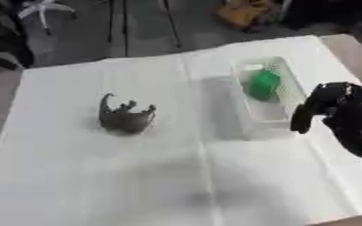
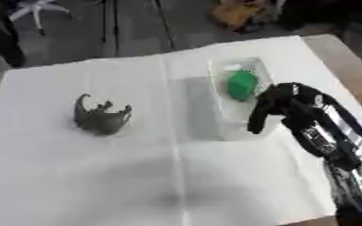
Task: Pick up objects on the table and place them in the box.
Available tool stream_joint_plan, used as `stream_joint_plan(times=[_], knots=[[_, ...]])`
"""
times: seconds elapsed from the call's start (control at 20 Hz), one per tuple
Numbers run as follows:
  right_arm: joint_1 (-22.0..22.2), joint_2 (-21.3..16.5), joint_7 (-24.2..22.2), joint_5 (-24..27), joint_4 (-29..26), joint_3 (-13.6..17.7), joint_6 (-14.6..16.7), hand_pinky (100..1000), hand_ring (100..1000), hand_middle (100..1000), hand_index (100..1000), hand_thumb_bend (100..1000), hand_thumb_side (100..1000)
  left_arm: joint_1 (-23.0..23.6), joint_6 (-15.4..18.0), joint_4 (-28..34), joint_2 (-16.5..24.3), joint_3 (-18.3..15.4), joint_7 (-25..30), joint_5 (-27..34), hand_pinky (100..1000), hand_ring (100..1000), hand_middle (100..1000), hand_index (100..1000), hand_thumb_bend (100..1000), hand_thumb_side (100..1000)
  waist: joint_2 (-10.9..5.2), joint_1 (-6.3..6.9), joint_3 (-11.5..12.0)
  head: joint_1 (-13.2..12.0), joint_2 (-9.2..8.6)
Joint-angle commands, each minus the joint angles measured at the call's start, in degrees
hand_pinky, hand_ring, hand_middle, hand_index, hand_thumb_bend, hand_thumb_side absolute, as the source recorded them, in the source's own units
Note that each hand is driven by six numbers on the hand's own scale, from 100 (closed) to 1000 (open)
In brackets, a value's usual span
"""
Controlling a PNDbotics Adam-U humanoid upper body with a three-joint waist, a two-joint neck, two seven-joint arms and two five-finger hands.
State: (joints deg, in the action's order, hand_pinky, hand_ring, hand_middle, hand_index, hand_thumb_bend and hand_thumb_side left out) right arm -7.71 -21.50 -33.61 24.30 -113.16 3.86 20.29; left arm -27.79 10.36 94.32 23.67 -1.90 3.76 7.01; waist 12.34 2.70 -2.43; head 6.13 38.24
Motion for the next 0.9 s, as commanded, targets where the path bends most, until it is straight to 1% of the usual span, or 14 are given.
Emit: stream_joint_plan(times=[0.05,0.5,0.55,0.65,0.8,0.9], knots=[[-0.4,-1.4,-0.1,-0.2,-1.4,0.3,0.0,495,477,561,782,100,662,-0.9,0.0,0.6,1.5,0.0,0.4,-0.3,581,706,737,848,1000,647,-3.99,-0.13,-0.1,0.3,-0.36],[-0.4,-1.6,0.5,-0.2,-1.4,0.5,0.1,496,483,571,783,100,656,-0.8,0.0,0.6,1.5,0.0,0.4,-0.7,580,707,737,849,999,647,-4.10,-0.13,-0.1,0.5,-0.91],[-0.3,-1.6,0.6,-0.2,-1.4,0.6,0.1,497,490,593,789,100,655,-0.8,0.1,0.7,1.4,0.0,0.4,-0.7,580,708,738,851,993,651,-4.09,-0.15,-0.1,0.5,-0.82],[-0.3,-1.6,1.0,-0.3,-1.4,0.8,0.2,497,492,606,791,100,653,-0.8,0.1,0.7,1.4,0.0,0.4,-0.7,580,707,738,851,991,650,-4.05,-0.19,-0.1,0.5,-0.85],[-0.2,-1.8,1.6,-0.6,-1.4,0.9,0.4,498,494,614,791,100,649,-0.7,0.0,0.6,1.3,-0.1,0.2,-0.8,580,707,737,851,988,651,-4.02,-0.22,0.0,0.4,-0.86],[0.0,-2.4,2.3,-0.8,-1.4,1.7,0.8,498,494,615,791,100,649,-0.7,0.0,0.6,1.4,0.0,0.3,-0.8,579,707,737,851,987,650,-4.02,-0.30,0.0,0.3,-0.87]])
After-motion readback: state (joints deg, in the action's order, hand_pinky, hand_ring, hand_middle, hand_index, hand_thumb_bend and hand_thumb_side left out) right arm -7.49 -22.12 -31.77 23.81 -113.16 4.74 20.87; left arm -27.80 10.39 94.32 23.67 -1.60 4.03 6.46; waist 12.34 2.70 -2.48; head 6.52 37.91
